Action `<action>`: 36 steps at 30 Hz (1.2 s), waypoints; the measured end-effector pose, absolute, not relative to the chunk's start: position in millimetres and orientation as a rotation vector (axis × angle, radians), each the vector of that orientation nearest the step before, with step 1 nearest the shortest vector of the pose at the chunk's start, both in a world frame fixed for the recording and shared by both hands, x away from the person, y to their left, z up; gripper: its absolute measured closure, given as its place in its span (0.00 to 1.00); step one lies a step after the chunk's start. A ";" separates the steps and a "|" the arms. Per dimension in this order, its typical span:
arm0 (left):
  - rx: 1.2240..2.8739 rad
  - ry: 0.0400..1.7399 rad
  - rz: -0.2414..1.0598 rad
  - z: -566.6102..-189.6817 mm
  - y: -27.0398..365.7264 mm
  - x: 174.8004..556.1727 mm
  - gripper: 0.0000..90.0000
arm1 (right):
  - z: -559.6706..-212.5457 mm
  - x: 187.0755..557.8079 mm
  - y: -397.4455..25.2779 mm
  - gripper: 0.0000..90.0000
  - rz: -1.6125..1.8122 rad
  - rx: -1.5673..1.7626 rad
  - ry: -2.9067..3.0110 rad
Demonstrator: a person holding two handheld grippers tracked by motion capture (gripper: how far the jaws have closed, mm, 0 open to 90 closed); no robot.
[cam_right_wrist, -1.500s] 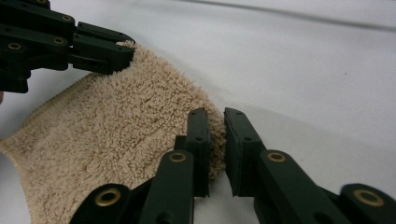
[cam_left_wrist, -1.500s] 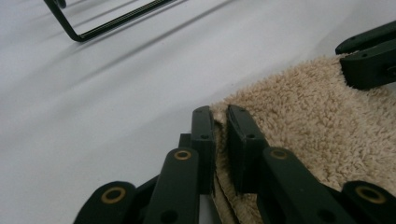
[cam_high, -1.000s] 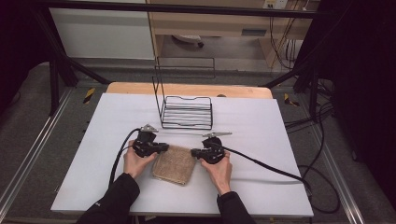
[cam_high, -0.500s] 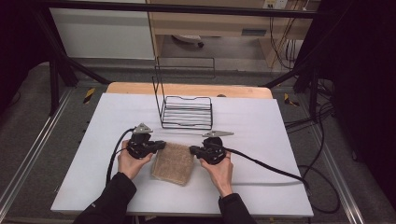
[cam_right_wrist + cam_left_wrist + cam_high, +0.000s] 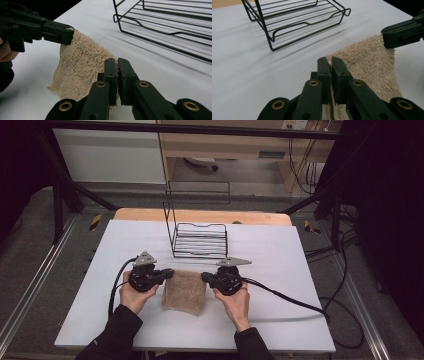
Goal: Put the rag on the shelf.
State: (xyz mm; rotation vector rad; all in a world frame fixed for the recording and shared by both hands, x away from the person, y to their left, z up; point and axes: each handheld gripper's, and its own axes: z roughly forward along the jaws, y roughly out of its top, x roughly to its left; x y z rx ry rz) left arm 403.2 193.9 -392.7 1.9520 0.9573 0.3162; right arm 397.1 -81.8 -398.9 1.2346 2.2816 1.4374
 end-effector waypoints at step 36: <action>1.816 0.884 0.445 -359.5 194.1 381.9 0.95 | -355.5 388.7 -85.0 0.97 1.469 1.001 2.193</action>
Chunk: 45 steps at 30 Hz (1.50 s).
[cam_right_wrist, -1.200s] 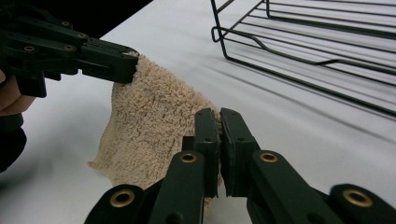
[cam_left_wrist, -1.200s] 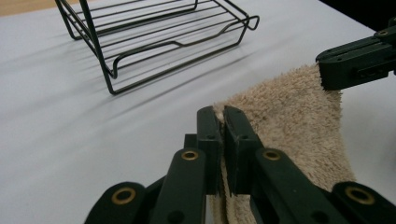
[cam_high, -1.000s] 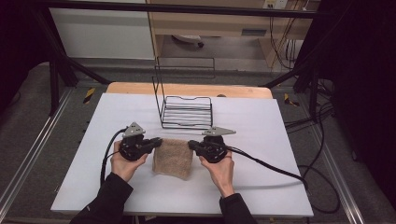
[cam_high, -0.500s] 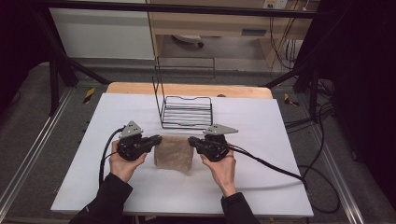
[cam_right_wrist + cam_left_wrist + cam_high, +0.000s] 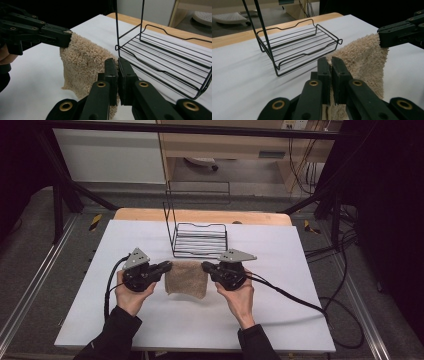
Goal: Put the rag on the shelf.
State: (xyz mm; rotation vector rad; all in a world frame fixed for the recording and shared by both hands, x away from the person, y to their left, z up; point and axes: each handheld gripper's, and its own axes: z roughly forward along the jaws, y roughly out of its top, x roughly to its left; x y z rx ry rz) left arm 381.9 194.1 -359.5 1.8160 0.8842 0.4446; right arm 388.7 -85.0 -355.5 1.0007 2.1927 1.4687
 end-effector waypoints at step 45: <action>1.643 0.780 0.560 -297.8 182.8 382.4 0.95 | -284.9 385.3 -99.9 0.97 1.544 0.842 2.023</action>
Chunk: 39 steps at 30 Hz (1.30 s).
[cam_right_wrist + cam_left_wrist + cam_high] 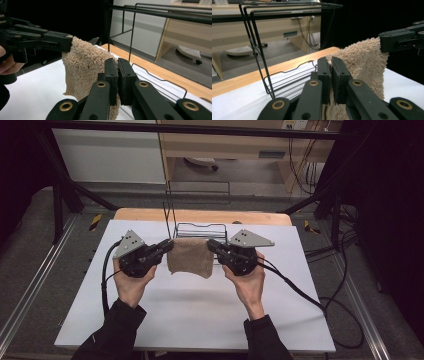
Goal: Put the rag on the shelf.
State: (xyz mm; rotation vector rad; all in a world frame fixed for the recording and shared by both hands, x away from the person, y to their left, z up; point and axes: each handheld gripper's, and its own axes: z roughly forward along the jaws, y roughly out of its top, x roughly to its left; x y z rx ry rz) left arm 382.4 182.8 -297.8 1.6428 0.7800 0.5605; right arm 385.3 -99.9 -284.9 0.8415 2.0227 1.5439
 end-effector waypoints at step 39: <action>1.498 0.724 0.632 -238.8 169.9 407.8 0.95 | -223.5 406.9 -107.3 0.97 1.574 0.776 1.818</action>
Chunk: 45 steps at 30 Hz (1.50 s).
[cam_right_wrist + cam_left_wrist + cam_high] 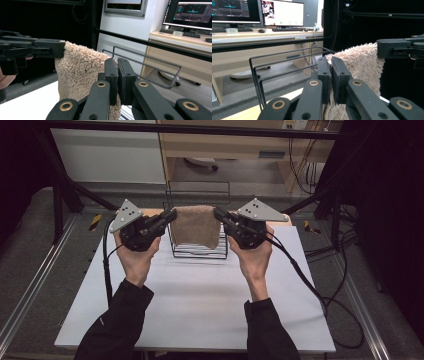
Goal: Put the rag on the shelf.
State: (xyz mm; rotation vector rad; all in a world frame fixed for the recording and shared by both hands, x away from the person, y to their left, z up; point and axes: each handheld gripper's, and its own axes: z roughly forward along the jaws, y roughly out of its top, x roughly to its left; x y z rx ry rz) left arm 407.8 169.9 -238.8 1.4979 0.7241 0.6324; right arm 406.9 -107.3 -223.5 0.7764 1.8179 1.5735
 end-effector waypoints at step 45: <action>1.417 0.714 0.700 -173.0 160.5 452.5 0.95 | -161.4 450.8 -108.0 0.97 1.607 0.733 1.685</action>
